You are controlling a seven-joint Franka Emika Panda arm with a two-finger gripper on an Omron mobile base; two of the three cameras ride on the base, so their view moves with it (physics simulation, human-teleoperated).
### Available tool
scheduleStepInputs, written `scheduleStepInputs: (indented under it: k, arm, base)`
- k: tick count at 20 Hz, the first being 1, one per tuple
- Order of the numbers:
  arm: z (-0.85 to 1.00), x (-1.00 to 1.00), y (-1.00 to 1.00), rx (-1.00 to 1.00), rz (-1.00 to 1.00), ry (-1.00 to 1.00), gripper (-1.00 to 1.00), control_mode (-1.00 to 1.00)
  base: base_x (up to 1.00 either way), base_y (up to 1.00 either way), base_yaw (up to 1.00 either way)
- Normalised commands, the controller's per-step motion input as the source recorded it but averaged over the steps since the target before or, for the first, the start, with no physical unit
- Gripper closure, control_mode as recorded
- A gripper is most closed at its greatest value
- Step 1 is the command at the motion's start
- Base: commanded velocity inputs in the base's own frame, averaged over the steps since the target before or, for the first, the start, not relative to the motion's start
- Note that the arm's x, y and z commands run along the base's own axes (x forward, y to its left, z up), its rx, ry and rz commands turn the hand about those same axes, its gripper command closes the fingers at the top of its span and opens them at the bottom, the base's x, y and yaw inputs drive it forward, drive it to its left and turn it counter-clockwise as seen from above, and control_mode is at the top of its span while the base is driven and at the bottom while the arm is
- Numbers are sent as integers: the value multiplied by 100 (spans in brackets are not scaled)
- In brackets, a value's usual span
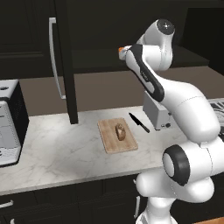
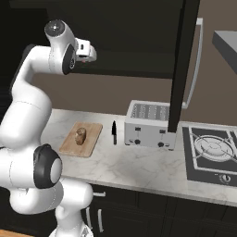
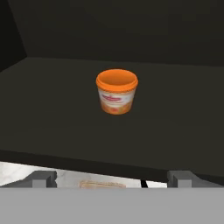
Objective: Pick the bread, place it on the cutting board, pick the jam, place it on the counter, and close the cabinet.
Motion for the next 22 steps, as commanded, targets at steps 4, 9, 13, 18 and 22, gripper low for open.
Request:
scheduleStepInputs:
  k: [4,9,13,18,22]
  arm:
    - [0,14,0,-1,0,-3,-100,-100]
    - [0,17,0,0,0,-1,-100,-100]
    - [0,24,0,0,0,0,-100,-100]
    - [0,26,0,0,0,0,-100,-100]
    - [0,26,0,0,0,0,-100,-100]
  base:
    - [0,0,0]
    - [0,0,0]
    - [0,0,0]
    - [0,0,0]
    - [0,0,0]
